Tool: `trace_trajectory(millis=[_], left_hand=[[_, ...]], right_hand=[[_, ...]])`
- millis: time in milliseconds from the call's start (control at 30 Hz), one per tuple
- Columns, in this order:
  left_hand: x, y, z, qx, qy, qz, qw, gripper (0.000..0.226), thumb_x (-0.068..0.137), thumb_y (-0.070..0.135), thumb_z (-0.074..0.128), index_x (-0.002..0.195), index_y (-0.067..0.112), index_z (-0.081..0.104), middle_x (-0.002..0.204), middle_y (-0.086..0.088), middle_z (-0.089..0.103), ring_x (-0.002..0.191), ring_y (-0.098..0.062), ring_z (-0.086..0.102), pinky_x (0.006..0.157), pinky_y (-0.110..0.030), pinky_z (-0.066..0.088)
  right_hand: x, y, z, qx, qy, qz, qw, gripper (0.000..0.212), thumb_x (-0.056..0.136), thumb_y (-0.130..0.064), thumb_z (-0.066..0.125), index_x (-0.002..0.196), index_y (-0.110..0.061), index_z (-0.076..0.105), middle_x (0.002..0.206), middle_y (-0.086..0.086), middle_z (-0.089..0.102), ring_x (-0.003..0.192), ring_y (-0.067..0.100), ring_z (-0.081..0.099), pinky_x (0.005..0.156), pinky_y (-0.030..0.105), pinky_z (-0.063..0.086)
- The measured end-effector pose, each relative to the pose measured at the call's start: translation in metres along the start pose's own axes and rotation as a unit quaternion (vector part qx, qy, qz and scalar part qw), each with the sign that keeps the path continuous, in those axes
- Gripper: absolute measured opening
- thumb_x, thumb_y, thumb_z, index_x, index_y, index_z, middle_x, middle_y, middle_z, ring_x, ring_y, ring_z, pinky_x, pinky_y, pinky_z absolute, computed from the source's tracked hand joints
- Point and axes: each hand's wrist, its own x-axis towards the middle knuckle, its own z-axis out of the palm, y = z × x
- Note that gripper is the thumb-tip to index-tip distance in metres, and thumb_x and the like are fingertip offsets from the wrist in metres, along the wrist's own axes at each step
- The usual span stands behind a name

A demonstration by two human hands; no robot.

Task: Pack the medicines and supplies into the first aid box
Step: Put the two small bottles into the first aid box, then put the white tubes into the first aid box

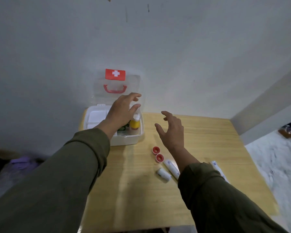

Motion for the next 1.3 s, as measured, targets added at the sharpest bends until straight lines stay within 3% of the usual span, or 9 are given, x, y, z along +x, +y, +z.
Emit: trace_trajectory(millis=[233,433,567,700,833,967,1300], left_hand=[[-0.004,0.063,0.051,-0.011,-0.037,0.077,0.996,0.035,0.093,0.029,0.053,0.128,0.025,0.050,0.117,0.002,0.064,0.113,-0.020,0.053,0.088,-0.028,0.038],[-0.025,0.106,0.115,-0.011,-0.105,0.088,0.991,0.037,0.091,0.035,0.055,0.127,0.028,0.048,0.115,0.005,0.064,0.111,-0.017,0.053,0.088,-0.030,0.041],[-0.047,0.130,0.154,-0.021,-0.109,0.058,0.992,0.037,0.090,0.035,0.057,0.126,0.027,0.050,0.112,0.004,0.065,0.109,-0.017,0.054,0.085,-0.028,0.039],[-0.077,0.151,0.189,-0.026,-0.135,0.005,0.990,0.040,0.089,0.036,0.059,0.126,0.027,0.050,0.113,0.004,0.065,0.110,-0.016,0.056,0.087,-0.028,0.041],[-0.106,0.169,0.217,-0.046,-0.177,-0.072,0.981,0.046,0.082,0.041,0.067,0.123,0.030,0.052,0.110,0.006,0.064,0.106,-0.011,0.057,0.089,-0.027,0.043],[-0.131,0.174,0.243,-0.064,-0.232,-0.126,0.962,0.057,0.072,0.040,0.077,0.122,0.031,0.053,0.098,0.009,0.062,0.099,-0.011,0.058,0.081,-0.021,0.041],[-0.157,0.167,0.274,-0.069,-0.229,-0.174,0.955,0.060,0.070,0.027,0.081,0.124,0.025,0.053,0.095,0.004,0.064,0.084,-0.008,0.060,0.067,-0.007,0.042]], right_hand=[[-0.026,0.065,-0.060,-0.035,0.019,0.064,0.997,0.043,0.086,-0.029,0.063,0.126,-0.025,0.048,0.106,0.002,0.061,0.105,0.022,0.050,0.081,0.031,0.031],[-0.053,0.126,-0.107,-0.073,-0.032,0.084,0.993,0.044,0.084,-0.028,0.065,0.125,-0.026,0.049,0.105,0.004,0.060,0.103,0.023,0.052,0.084,0.038,0.039],[-0.068,0.168,-0.131,-0.050,-0.080,0.086,0.992,0.043,0.083,-0.024,0.066,0.124,-0.025,0.051,0.103,0.006,0.060,0.096,0.020,0.056,0.081,0.037,0.046],[-0.079,0.208,-0.152,-0.036,-0.132,0.088,0.987,0.043,0.083,-0.022,0.067,0.123,-0.022,0.053,0.103,0.008,0.061,0.084,0.014,0.052,0.071,0.027,0.041],[-0.084,0.238,-0.158,-0.029,-0.184,0.089,0.979,0.045,0.081,-0.021,0.068,0.123,-0.023,0.053,0.104,0.010,0.062,0.094,0.023,0.058,0.074,0.028,0.042],[-0.083,0.251,-0.152,-0.015,-0.219,0.083,0.972,0.046,0.079,-0.022,0.070,0.123,-0.025,0.053,0.102,0.008,0.064,0.096,0.023,0.059,0.076,0.027,0.042],[-0.061,0.251,-0.137,0.035,-0.303,0.067,0.950,0.049,0.079,-0.024,0.073,0.124,-0.024,0.054,0.102,0.008,0.065,0.096,0.020,0.058,0.076,0.023,0.036]])
